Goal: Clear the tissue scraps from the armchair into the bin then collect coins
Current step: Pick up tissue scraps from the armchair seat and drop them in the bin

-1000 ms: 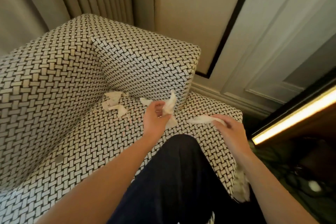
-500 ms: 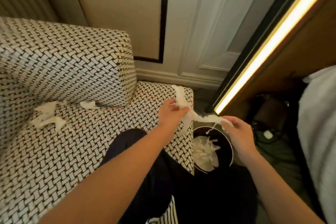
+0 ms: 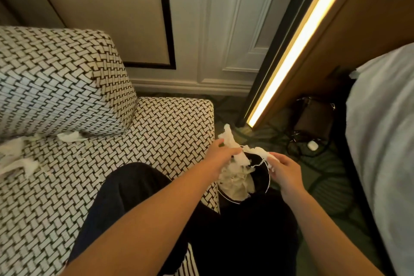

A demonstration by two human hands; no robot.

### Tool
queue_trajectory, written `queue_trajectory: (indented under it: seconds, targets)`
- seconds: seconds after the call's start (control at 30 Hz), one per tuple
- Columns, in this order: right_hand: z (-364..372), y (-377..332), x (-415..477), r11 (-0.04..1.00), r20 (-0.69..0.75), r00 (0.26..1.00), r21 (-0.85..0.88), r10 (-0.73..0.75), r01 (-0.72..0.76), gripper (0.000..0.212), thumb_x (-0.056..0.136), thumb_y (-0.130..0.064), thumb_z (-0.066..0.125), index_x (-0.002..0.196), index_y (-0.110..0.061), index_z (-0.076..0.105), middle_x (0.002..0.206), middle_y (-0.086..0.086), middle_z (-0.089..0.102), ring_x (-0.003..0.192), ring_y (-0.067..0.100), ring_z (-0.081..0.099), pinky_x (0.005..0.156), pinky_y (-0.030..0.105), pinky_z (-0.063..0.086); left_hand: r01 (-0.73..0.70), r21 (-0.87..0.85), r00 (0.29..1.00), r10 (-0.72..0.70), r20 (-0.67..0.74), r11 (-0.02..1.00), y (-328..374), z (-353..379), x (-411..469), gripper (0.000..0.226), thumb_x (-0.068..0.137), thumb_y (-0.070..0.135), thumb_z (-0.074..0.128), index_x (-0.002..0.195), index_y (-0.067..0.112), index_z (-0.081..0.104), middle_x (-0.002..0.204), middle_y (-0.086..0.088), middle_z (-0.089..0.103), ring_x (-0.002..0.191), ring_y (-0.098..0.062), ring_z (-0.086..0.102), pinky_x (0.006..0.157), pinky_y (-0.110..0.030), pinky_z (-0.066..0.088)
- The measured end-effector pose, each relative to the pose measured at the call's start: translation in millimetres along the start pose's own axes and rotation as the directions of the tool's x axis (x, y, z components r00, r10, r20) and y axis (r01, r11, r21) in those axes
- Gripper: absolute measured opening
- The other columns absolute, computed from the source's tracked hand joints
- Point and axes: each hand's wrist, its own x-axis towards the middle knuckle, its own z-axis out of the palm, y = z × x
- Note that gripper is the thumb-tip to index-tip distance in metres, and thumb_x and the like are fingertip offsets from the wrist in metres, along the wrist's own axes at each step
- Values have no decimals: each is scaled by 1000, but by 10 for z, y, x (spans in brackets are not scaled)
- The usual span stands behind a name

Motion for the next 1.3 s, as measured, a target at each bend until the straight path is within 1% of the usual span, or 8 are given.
queue_trajectory:
  seconds: [0.2, 0.37, 0.53, 0.73, 0.9, 1.1, 1.2, 1.3]
  targets:
    - [73, 23, 24, 998, 57, 996, -15, 66, -65, 22, 93, -13, 55, 114, -12, 64, 111, 8, 59, 106, 21, 55, 89, 32, 49, -27, 85, 1000, 28, -13, 996, -87, -88, 50, 62, 88, 17, 62, 143, 19, 35, 145, -4, 41, 129, -21, 40, 101, -33, 36]
    - [126, 1, 37, 985, 199, 975, -159, 98, -67, 22, 94, -23, 53, 115, -22, 60, 119, 5, 56, 107, 22, 52, 83, 32, 42, -59, 94, 997, 63, -49, 994, -85, -161, 16, 53, 89, 14, 60, 139, 16, 42, 141, -6, 44, 125, -19, 44, 88, -26, 38]
    - [125, -32, 1, 974, 267, 956, -216, 120, -62, 37, 97, -28, 48, 134, -23, 50, 129, 5, 54, 114, 22, 52, 92, 35, 43, -93, 134, 989, 107, -106, 987, -52, -295, -35, 48, 90, 14, 57, 137, 17, 45, 140, -5, 44, 126, -21, 43, 100, -33, 38]
    - [212, -270, -184, 973, 301, 953, -227, 24, 47, 36, 97, -33, 47, 130, -19, 53, 125, 1, 54, 112, 18, 48, 94, 32, 36, -155, 104, 974, 169, -150, 982, 40, -581, -154, 40, 89, 15, 58, 128, 20, 52, 133, -4, 49, 120, -19, 47, 96, -33, 41]
    - [536, -612, -544, 963, 367, 923, -186, -117, 196, 29, 95, -31, 52, 122, -20, 58, 116, -4, 61, 111, 15, 55, 96, 29, 39, -225, 107, 957, 240, -160, 968, 77, -936, -330, 31, 89, 18, 59, 120, 23, 57, 127, -2, 54, 118, -18, 49, 104, -38, 40]
    - [1191, -849, -1095, 877, 581, 785, -240, -215, 417, 23, 93, -34, 56, 115, -28, 62, 112, -11, 63, 103, 4, 59, 102, 34, 42, -323, 175, 902, 358, -242, 930, 58, -1828, -590, 20, 89, 20, 59, 108, 24, 63, 110, 1, 63, 98, -13, 59, 78, -25, 46]
    - [1577, -866, -1347, 812, 687, 693, -265, -220, 521, 22, 94, -34, 54, 114, -32, 62, 113, -17, 62, 106, 1, 57, 103, 32, 40, -324, 185, 871, 369, -325, 928, -41, -2349, -716, 14, 90, 21, 59, 103, 25, 62, 110, 3, 63, 97, -11, 59, 88, -30, 46]
    - [1979, -850, -1573, 755, 759, 613, -267, -219, 599, 20, 95, -34, 52, 112, -35, 61, 116, -16, 60, 111, 4, 54, 97, 25, 37, -287, 192, 848, 342, -406, 938, -255, -2837, -808, 19, 91, 20, 57, 109, 18, 63, 109, -3, 64, 92, -15, 57, 76, -26, 46]
